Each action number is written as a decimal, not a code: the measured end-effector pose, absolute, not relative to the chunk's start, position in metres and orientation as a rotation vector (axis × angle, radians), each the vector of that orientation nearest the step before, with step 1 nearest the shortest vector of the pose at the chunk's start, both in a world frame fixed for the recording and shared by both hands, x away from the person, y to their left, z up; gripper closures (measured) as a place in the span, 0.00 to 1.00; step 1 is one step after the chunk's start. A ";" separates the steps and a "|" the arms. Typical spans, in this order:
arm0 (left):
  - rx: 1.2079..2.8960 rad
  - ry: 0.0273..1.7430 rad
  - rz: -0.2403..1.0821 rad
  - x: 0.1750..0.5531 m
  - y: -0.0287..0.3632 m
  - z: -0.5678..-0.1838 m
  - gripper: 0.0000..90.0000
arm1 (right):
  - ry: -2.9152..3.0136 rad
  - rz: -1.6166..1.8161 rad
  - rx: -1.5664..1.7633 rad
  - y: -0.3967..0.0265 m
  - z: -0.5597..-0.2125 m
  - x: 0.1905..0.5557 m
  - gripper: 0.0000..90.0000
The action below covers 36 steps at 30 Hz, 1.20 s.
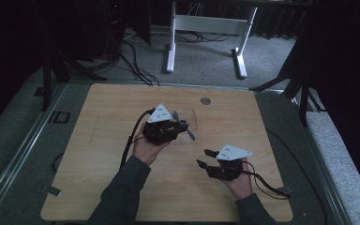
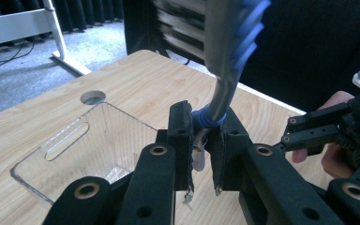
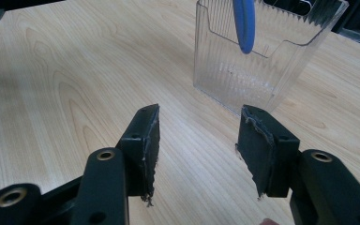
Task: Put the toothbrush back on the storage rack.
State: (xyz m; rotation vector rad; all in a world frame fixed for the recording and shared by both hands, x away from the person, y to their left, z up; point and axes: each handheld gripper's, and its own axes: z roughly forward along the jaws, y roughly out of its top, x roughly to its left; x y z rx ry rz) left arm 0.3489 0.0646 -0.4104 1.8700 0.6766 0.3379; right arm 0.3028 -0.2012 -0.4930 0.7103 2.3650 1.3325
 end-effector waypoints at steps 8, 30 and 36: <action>1.861 0.693 0.340 0.351 0.067 -0.411 0.89 | 2.370 1.322 0.711 -0.200 -0.494 0.303 0.54; 1.846 0.716 0.362 0.357 0.072 -0.406 0.89 | 2.375 1.303 0.696 -0.199 -0.496 0.303 0.54; 1.844 0.723 0.362 0.358 0.072 -0.406 0.89 | 2.381 1.300 0.697 -0.199 -0.496 0.303 0.54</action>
